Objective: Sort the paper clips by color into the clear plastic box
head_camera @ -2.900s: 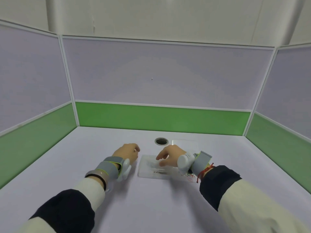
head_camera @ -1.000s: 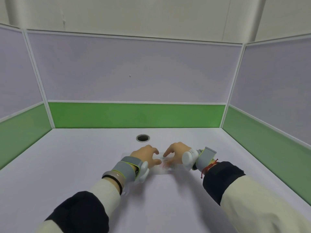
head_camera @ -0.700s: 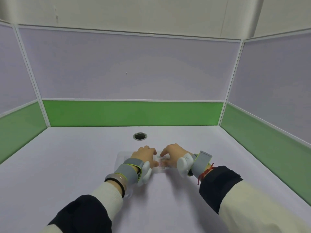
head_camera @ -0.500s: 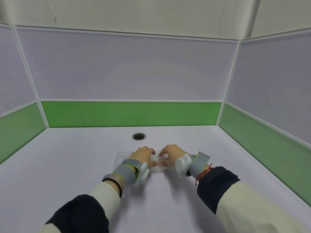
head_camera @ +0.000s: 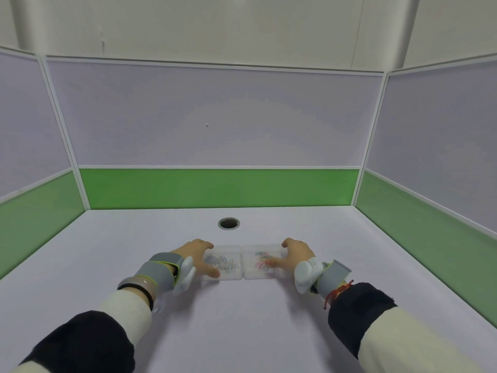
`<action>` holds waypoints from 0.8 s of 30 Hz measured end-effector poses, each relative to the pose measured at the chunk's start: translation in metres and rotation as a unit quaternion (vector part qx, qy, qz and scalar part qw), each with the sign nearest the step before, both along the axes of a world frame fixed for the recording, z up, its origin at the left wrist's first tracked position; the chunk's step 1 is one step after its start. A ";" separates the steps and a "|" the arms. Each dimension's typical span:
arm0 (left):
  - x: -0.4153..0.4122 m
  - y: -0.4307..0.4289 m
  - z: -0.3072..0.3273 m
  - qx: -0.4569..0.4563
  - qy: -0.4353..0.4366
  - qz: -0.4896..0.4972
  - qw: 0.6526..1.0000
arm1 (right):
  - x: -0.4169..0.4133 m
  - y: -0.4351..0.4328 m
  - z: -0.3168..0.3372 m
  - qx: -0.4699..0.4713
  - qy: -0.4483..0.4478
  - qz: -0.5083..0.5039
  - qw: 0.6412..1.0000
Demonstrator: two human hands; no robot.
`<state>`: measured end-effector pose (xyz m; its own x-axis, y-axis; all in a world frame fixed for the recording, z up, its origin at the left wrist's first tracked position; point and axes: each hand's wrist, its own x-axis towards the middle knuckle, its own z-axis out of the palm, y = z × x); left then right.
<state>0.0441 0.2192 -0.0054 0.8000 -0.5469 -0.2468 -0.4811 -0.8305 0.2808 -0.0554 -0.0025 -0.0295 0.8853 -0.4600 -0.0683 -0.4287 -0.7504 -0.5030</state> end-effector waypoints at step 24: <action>0.040 -0.025 -0.003 0.013 -0.092 -0.010 0.996 | 0.056 -0.013 -0.001 -0.022 -0.028 -0.042 0.998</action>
